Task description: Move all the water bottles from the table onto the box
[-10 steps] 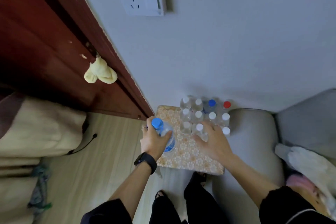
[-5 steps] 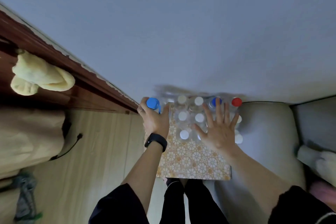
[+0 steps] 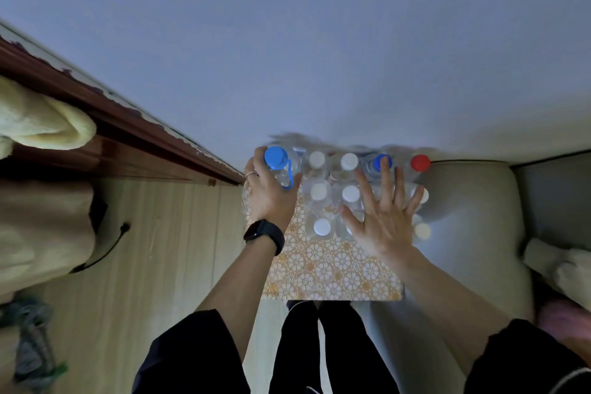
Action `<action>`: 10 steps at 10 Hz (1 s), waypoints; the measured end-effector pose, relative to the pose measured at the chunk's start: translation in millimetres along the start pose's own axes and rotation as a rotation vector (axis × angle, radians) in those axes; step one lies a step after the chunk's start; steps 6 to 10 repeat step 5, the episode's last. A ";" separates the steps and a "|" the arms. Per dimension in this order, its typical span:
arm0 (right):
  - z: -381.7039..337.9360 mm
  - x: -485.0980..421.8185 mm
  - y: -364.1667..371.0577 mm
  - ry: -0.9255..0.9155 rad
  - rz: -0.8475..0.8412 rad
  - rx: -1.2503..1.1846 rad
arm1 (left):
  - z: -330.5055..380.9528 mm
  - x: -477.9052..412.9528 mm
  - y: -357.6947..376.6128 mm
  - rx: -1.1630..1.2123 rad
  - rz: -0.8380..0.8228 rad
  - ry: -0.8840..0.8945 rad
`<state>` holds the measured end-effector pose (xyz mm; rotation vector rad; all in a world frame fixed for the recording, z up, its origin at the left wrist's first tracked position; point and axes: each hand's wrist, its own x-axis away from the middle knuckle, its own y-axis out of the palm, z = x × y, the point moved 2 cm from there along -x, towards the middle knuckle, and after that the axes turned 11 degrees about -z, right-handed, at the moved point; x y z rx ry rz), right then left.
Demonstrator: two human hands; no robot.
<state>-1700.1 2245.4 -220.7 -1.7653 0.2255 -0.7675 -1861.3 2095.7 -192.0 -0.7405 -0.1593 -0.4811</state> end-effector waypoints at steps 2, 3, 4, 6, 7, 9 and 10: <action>0.1 -0.1 -3.4 0.027 -0.077 0.054 | 2.8 2.6 4.5 0.012 -0.002 -0.042; -2.3 3.2 -12.3 0.028 -0.157 0.074 | 1.4 7.6 -13.4 -0.081 -0.135 0.005; -4.5 6.2 -30.9 0.024 -0.270 0.071 | 3.5 23.6 -38.5 -0.183 -0.229 0.059; -6.2 21.4 -49.1 0.025 -0.308 0.015 | 6.4 60.5 -54.6 -0.202 -0.252 0.019; -6.2 21.4 -49.1 0.025 -0.308 0.015 | 6.4 60.5 -54.6 -0.202 -0.252 0.019; -6.2 21.4 -49.1 0.025 -0.308 0.015 | 6.4 60.5 -54.6 -0.202 -0.252 0.019; -6.2 21.4 -49.1 0.025 -0.308 0.015 | 6.4 60.5 -54.6 -0.202 -0.252 0.019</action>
